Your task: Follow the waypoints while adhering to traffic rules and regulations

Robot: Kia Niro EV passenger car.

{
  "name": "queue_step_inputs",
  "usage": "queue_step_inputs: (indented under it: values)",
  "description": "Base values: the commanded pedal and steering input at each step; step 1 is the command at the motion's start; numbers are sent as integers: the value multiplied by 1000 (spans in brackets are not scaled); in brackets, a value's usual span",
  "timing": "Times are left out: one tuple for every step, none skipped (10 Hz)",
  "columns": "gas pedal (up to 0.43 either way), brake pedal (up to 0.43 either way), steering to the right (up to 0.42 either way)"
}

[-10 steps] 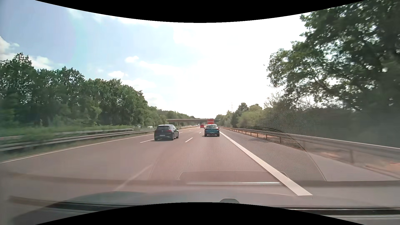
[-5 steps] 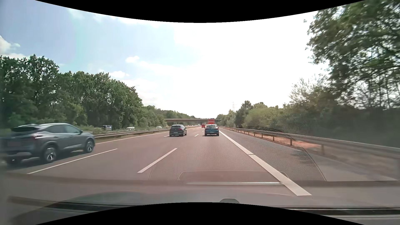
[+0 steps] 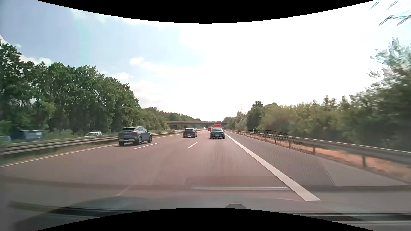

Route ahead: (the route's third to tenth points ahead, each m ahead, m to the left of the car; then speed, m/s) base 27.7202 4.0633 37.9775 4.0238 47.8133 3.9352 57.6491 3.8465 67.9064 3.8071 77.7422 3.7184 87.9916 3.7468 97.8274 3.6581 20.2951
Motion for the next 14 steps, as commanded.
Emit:
queue_step_inputs:
  values:
    - [157, 0, -5]
    - [157, 0, -5]
    - [169, 0, -5]
    - [177, 0, -5]
    - [177, 0, -5]
    - [177, 0, -5]
    - [177, 0, -5]
    - [177, 0, -5]
    - [177, 0, -5]
    - [177, 0, -4]
    - [177, 0, -3]
    - [177, 0, -3]
    - [189, 0, -3]
    - [197, 0, -3]
